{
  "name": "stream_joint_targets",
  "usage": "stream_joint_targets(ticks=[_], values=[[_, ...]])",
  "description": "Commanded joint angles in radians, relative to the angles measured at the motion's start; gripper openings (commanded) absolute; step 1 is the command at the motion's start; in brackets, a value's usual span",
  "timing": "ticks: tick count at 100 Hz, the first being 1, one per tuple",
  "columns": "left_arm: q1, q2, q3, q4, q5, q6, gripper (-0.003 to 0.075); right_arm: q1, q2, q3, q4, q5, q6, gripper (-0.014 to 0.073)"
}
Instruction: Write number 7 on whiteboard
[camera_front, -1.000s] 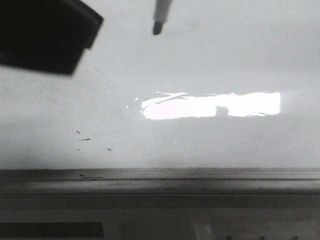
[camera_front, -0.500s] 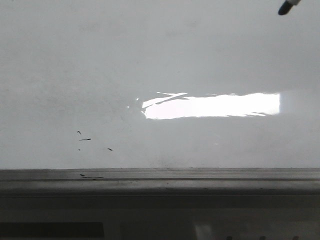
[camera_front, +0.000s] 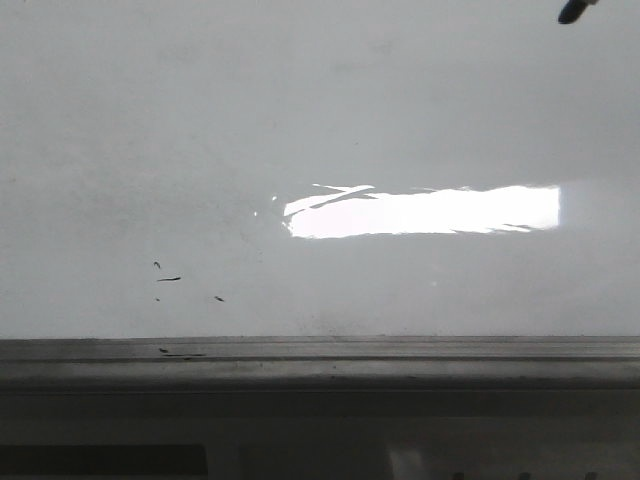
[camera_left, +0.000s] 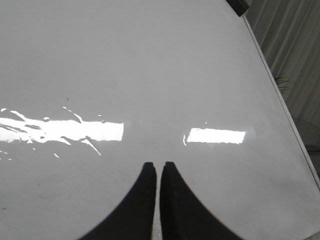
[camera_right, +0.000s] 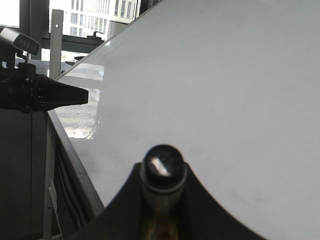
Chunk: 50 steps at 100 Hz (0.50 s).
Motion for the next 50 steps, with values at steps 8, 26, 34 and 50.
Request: stream_joint_targets(ticks=[8,26,34,50], values=[[-0.004,0.009,-0.029,-0.003,-0.006,-0.007,-0.0020,-0.003,0.007,-0.027,0.021,-0.022,0.000,-0.0043],[-0.004,0.009,-0.029,-0.003,-0.006,-0.007,-0.0020,-0.003,0.007,-0.027,0.021,-0.003,0.000,-0.0043],[-0.004,0.009,-0.029,-0.003,-0.006,-0.007,-0.0020,-0.003,0.007,-0.027,0.021,0.020,0.000,-0.0043],[-0.004,0.009,-0.029,-0.003,-0.006,-0.007,-0.0020,-0.003,0.007,-0.027,0.021,0.050,0.000,-0.0043]])
